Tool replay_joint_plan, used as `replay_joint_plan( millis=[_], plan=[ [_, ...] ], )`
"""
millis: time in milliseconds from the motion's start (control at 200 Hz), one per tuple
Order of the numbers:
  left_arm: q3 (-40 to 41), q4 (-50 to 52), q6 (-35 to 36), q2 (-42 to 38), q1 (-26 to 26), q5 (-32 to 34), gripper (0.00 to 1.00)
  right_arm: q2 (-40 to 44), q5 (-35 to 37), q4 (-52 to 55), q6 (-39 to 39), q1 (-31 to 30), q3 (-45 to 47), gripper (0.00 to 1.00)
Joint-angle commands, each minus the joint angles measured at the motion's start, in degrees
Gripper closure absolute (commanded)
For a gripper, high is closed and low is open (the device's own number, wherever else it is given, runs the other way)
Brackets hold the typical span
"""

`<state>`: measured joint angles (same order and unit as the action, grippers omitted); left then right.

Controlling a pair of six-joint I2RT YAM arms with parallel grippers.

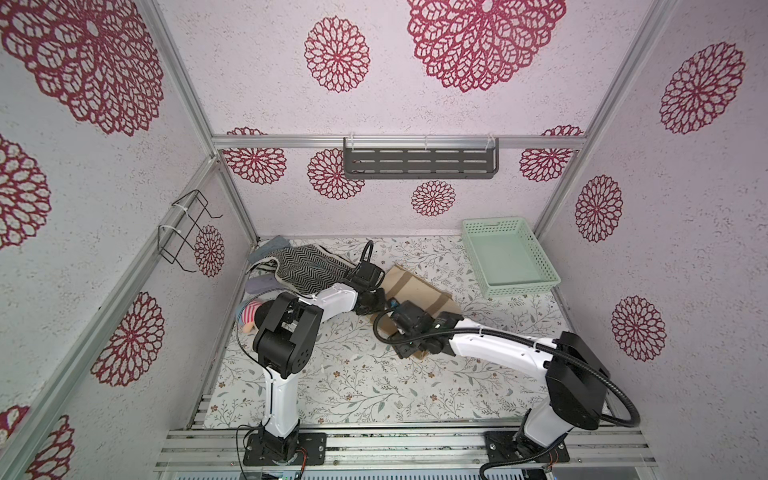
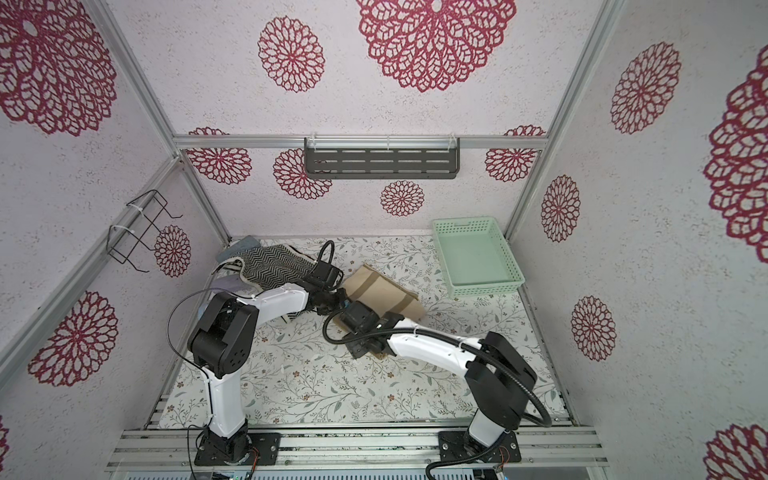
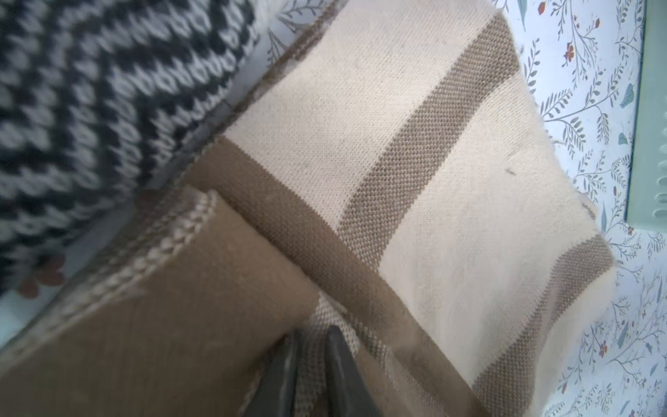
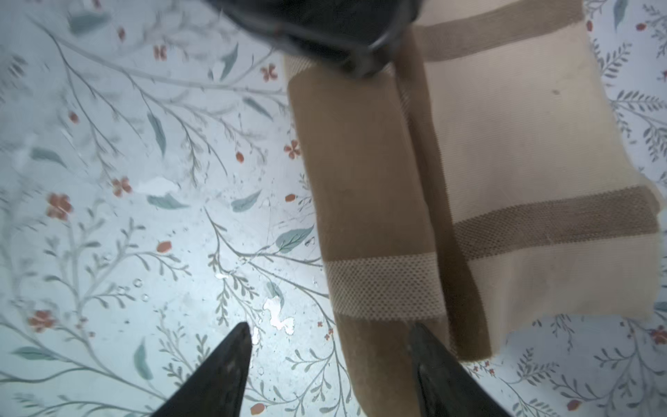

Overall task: Roll up the scarf and place it into the basket
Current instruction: Roll the scarf at the center of the board.

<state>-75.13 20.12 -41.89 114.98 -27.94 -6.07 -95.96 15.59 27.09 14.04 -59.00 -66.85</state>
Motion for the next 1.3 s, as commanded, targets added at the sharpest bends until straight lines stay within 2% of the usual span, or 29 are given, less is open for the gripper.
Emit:
replay_joint_plan(
  millis=[0,335,435,660,856,961,1001,1036,1181,1296],
  plan=[
    [-0.67,1.22,-0.4,1.8,0.19,-1.41,0.81,-2.91,12.79,2.83,-3.59,-1.65,-2.6,0.27],
    [-1.98,2.78,0.56,2.77,0.3,-2.24,0.79,-11.19,22.52,-0.61,-8.99,-2.39,-1.06,0.22],
    [-3.14,3.95,1.17,3.31,0.44,-2.59,0.77,-12.64,22.73,-2.09,-11.12,-1.93,-0.07,0.23],
    [-6.44,6.1,2.42,2.94,1.55,-2.98,0.69,-14.84,20.33,-4.31,-12.72,0.73,2.36,0.38],
    [-8.73,8.62,3.42,-0.81,2.85,-2.24,0.58,-15.02,16.29,-4.86,-12.45,3.3,2.45,0.62],
    [-8.56,9.56,3.91,-5.58,3.38,-0.5,0.51,-13.79,10.08,-3.64,-11.49,4.28,0.95,0.82],
    [-8.17,9.74,4.0,-7.21,3.56,0.08,0.49,-13.17,5.71,-2.48,-10.74,4.7,-0.15,0.93],
    [-7.74,9.84,4.09,-8.51,3.68,0.41,0.49,-12.9,0.47,-0.78,-10.11,4.97,-1.43,0.98],
    [-4.66,9.44,3.8,-14.05,3.72,1.3,0.49,-11.65,-15.83,5.73,-5.25,5.65,-6.4,1.0],
    [-1.0,8.41,2.98,-17.85,3.62,1.08,0.49,-9.51,-30.66,5.98,-0.05,8.37,-6.39,1.0]
  ],
)
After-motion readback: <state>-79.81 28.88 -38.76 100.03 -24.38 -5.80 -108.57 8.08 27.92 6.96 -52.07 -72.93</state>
